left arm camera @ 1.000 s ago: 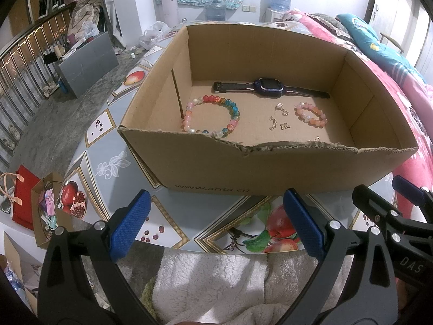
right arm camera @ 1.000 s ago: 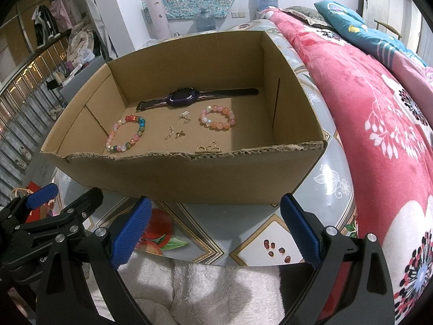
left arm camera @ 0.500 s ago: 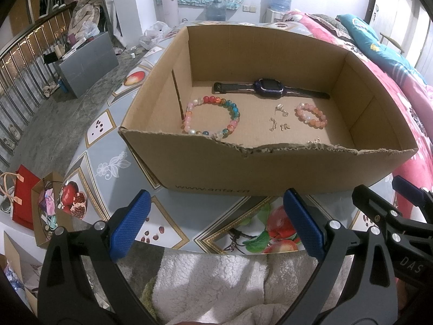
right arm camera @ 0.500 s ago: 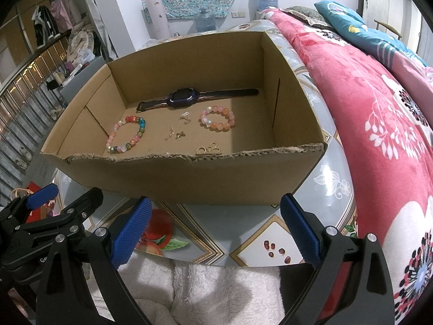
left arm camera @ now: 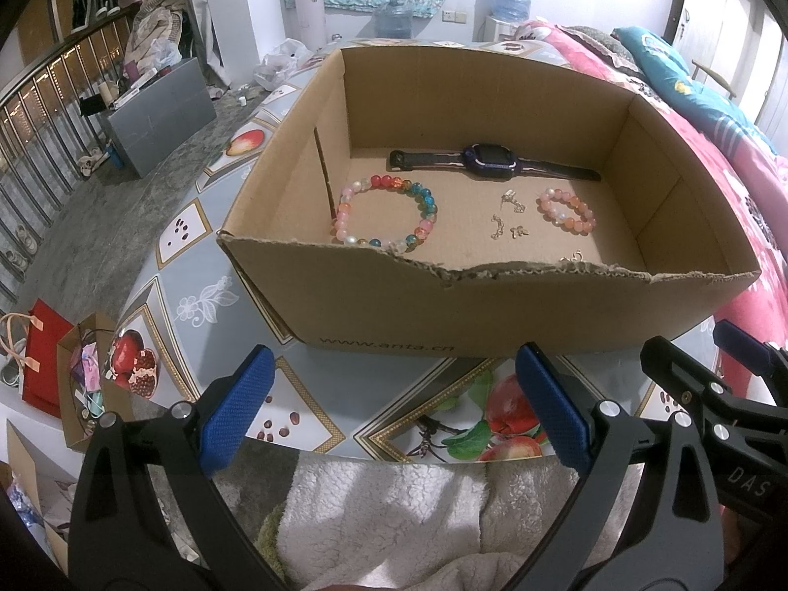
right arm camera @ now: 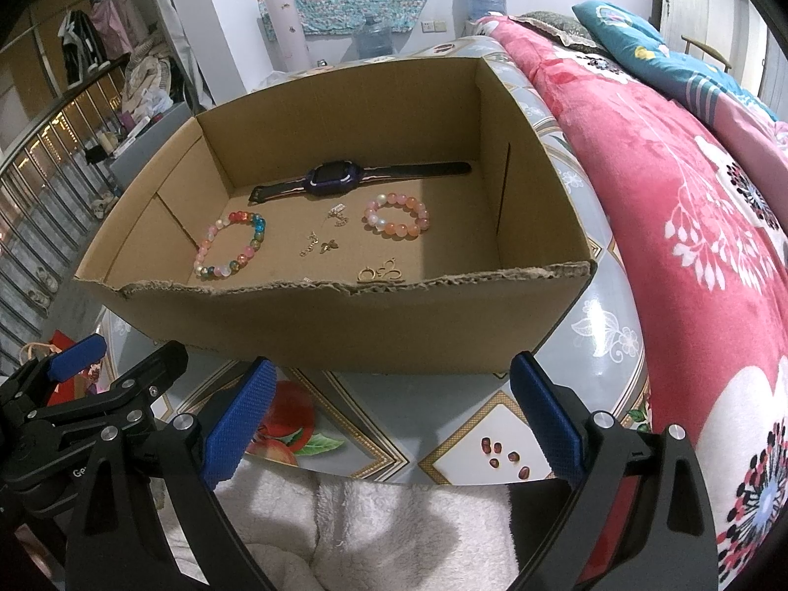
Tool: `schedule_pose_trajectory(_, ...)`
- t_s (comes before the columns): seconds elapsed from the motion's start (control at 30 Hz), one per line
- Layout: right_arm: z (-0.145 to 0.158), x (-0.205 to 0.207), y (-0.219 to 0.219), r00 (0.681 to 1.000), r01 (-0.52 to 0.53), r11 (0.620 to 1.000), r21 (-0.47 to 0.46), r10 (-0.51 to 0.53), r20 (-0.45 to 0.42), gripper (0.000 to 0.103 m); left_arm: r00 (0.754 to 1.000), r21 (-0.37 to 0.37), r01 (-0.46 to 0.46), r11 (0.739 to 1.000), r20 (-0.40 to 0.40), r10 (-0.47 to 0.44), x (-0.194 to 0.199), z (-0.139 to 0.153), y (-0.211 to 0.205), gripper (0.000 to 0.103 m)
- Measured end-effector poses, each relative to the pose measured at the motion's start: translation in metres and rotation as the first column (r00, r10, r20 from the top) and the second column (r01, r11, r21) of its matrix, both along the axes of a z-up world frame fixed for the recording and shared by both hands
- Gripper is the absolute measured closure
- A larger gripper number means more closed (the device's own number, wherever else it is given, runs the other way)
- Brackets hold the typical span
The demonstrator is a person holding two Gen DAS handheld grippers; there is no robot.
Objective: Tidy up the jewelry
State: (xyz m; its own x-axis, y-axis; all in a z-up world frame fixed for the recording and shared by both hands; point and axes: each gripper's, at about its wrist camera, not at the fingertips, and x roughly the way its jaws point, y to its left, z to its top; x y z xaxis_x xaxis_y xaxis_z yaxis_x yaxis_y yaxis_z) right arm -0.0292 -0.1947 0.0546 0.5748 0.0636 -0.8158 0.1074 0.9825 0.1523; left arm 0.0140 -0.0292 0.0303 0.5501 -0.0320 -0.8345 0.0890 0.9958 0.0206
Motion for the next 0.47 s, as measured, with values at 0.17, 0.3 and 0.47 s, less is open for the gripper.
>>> schedule_pose_trajectory(0.17,0.0,0.0001,0.0001,1.0,0.0,1.0,0.0,0.0,0.0,0.01,1.0,-0.001,-0.001,1.0,0.0,0.001,0.0,0.0,-0.0001,0.008)
schedule_pose_trajectory(0.3,-0.0007,-0.0002,-0.0006,1.0,0.0,1.0,0.0,0.0,-0.001,0.01,1.0,-0.005,-0.002,1.0,-0.006,0.002,-0.0004,-0.0028,0.0026,0.008)
schedule_pose_trajectory(0.47,-0.0012,-0.0006,-0.0008,1.0,0.0,1.0,-0.001,0.0,-0.001,0.01,1.0,-0.006,-0.004,1.0,-0.008,0.004,-0.0005,-0.0038,0.0029,0.008)
